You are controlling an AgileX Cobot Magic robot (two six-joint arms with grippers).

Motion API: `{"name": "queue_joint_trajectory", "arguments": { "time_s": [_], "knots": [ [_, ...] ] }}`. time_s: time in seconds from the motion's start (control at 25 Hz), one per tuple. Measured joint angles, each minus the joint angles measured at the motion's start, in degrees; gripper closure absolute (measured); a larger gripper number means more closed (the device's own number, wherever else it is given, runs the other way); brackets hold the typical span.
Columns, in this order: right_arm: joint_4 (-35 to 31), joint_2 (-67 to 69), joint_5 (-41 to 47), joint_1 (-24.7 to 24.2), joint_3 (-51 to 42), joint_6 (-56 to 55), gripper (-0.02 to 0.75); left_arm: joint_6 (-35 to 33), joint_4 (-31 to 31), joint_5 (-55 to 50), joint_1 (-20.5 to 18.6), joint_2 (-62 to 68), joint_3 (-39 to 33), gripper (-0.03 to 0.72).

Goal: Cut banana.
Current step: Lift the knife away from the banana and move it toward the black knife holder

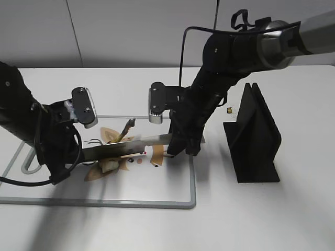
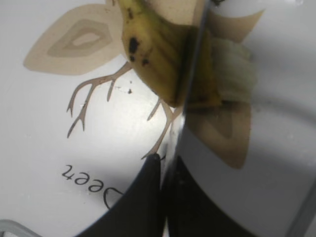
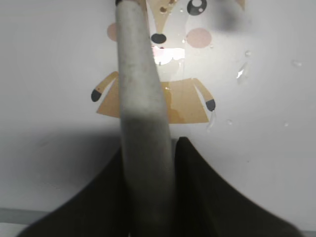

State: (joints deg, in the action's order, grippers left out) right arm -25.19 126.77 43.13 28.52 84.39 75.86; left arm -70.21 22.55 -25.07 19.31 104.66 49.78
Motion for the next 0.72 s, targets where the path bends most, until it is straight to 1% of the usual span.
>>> {"name": "queue_joint_trajectory", "arguments": {
  "time_s": [0.4,0.64,0.72],
  "knots": [
    [0.1,0.1,0.9,0.0,0.2,-0.1,0.548,0.0,0.2,-1.3,-0.1,1.3,0.9,0.69],
    [-0.4,0.3,3.5,-0.2,0.3,-0.9,0.555,-0.1,-0.7,-11.9,-0.5,4.6,7.7,0.689],
    [-0.7,0.4,4.0,-0.2,0.3,-1.1,0.557,-0.1,-1.0,-13.8,-0.7,5.2,9.3,0.689]
  ]
}}
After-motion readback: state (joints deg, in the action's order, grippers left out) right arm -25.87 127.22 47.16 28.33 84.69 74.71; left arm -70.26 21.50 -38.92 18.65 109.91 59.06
